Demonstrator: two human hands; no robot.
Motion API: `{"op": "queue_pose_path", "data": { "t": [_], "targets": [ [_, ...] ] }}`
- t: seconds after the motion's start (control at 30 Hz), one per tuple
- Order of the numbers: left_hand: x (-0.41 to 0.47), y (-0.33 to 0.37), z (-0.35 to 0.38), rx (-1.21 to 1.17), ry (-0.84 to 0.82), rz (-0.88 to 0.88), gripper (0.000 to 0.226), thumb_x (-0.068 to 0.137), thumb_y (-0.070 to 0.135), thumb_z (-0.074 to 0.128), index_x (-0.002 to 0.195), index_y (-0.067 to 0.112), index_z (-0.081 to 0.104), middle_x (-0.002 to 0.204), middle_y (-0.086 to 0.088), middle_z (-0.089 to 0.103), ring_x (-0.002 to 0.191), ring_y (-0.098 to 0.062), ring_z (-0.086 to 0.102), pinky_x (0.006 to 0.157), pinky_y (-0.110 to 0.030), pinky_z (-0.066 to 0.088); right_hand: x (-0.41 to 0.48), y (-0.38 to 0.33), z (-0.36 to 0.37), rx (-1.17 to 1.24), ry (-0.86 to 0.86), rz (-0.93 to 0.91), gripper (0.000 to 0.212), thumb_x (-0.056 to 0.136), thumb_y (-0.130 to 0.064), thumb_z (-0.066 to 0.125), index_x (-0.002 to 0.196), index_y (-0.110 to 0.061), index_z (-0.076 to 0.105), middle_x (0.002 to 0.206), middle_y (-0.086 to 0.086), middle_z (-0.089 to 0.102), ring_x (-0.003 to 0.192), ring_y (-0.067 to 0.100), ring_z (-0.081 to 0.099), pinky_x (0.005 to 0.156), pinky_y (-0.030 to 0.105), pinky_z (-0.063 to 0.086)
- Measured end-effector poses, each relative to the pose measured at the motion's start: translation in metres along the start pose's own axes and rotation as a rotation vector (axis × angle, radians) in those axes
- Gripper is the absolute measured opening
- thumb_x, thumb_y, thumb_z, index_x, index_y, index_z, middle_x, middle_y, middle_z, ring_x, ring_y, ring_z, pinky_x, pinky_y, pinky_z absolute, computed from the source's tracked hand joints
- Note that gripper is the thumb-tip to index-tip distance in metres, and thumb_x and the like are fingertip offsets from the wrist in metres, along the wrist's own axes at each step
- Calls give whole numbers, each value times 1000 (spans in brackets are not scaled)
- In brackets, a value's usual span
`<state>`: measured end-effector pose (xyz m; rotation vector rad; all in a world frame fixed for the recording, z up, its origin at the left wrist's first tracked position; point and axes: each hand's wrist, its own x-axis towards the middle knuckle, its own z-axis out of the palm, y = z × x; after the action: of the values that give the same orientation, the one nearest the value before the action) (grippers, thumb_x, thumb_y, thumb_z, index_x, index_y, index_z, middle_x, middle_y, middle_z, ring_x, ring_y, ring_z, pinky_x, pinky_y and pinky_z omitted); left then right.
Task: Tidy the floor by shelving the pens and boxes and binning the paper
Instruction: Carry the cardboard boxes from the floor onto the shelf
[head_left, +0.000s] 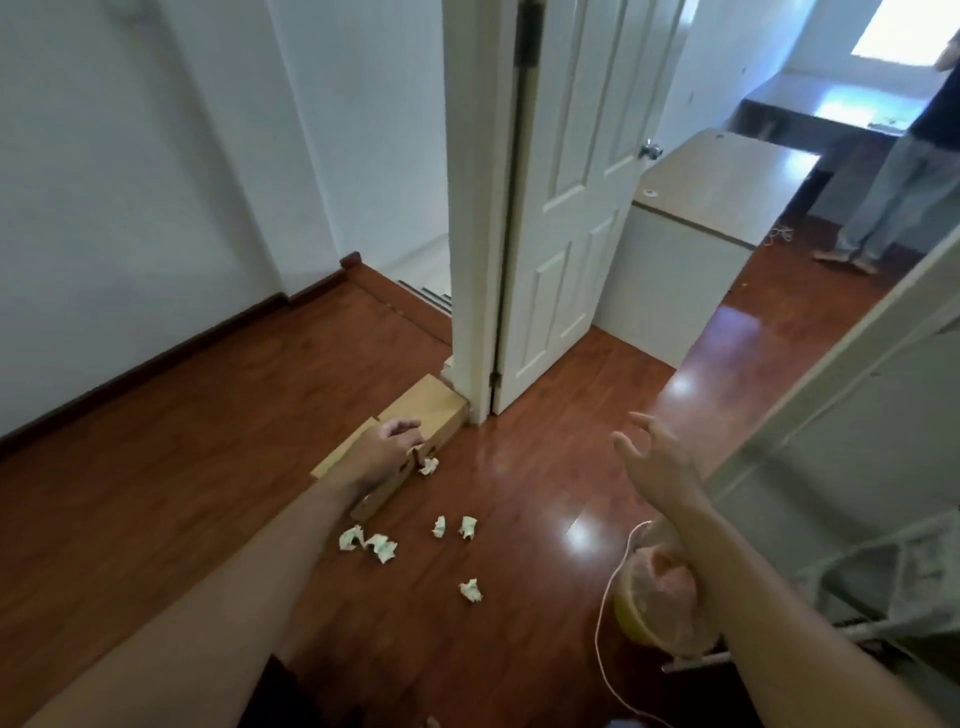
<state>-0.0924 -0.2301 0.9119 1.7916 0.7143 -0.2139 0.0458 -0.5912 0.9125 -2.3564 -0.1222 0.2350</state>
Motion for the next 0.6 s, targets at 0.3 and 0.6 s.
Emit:
{"op": "queue_pose_path", "data": {
  "t": [0.3, 0.6],
  "targets": [
    [-36, -85, -115, -169, 153, -93, 19, 93, 45, 68, 110, 38, 72, 131, 4, 72, 124, -20, 66, 110, -44, 52, 3, -97, 104, -76, -192, -141, 55, 102, -43, 63, 151, -21, 53, 153, 6, 54, 139, 25, 53, 113, 42, 43],
    [-18, -129, -174, -268, 238, -164, 25, 105, 36, 62, 129, 31, 67, 130, 6, 65, 129, -19, 59, 104, -37, 47, 43, -169, 193, -62, -342, -202, 51, 99, -40, 65, 145, -20, 60, 140, 2, 64, 127, 20, 60, 95, 31, 43]
  ]
}}
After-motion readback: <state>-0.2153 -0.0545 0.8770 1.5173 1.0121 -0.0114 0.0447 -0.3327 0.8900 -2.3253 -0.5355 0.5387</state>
